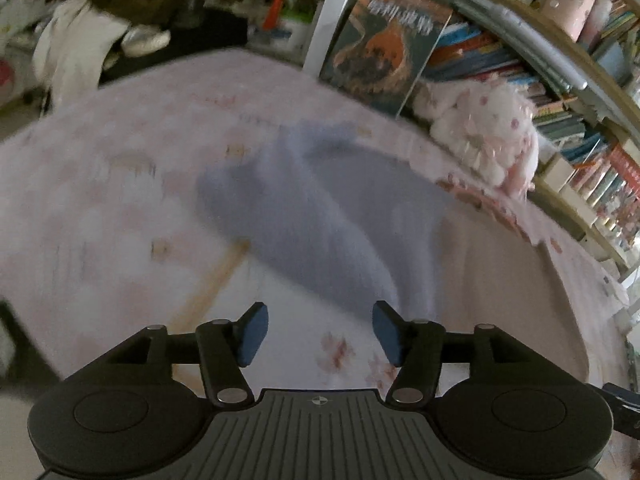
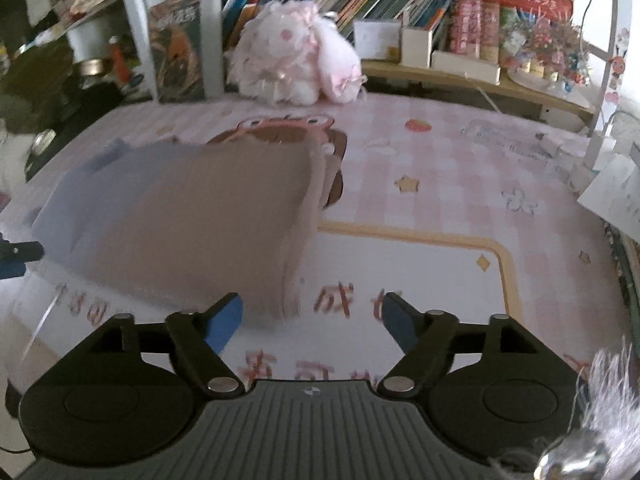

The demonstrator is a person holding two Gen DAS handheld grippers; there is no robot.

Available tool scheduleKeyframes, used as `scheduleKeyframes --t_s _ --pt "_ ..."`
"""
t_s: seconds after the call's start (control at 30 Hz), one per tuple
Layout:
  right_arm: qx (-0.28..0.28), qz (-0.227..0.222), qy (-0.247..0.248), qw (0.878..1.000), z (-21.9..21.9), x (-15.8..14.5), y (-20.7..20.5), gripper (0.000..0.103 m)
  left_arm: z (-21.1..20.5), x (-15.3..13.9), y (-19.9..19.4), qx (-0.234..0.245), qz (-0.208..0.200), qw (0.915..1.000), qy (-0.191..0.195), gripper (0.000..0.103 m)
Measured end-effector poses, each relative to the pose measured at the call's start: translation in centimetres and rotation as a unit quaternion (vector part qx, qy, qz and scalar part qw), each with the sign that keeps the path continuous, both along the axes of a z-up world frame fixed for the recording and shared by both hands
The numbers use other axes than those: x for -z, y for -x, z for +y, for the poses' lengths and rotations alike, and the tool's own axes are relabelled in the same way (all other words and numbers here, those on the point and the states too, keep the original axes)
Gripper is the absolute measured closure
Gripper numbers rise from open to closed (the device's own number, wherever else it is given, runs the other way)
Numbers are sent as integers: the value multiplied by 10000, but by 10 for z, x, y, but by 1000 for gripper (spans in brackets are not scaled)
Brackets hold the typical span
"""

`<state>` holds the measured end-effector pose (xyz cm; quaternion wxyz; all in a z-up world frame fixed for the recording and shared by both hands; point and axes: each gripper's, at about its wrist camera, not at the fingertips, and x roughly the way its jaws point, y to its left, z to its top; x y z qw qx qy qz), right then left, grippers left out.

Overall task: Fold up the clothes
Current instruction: 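Open both grippers to release the folded hem, then grasp the lavender edge of the folded sweater with the left gripper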

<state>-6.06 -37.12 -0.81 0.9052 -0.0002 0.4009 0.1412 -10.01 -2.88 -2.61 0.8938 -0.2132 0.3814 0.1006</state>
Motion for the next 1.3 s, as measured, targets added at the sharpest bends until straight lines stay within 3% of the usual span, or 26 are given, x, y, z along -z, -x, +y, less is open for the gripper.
scheduleKeyframes --t_s 0.13,0.27,0.4,0.53,1.0,1.13,1.2,1.3 --pt "-134 110 27 9998 -3 4 10 26 -5 7 12 -139 141 9989 433 42" --pt "-355 125 56 9993 2 3 14 26 6 10 14 -482 37 9941 971 42" --pt "-459 41 110 9989 11 -2 13 26 37 20 11 -1195 -68 9724 2005 44" --pt "-399 -10 111 9991 18 -7 9 26 59 26 0 -1640 -218 9498 2657 44" --pt "340 182 -111 9992 28 -5 -20 29 93 34 -53 -2023 -55 9225 3287 48" --pt "627 307 -232 9973 27 -2 -28 36 99 37 -64 -2129 39 9162 3395 72" --pt "771 369 -292 9959 27 -1 -32 38 101 37 -67 -2054 148 9215 3293 83" --pt "928 518 -374 9936 27 4 -40 44 88 17 -73 -1421 -56 9576 2507 91"
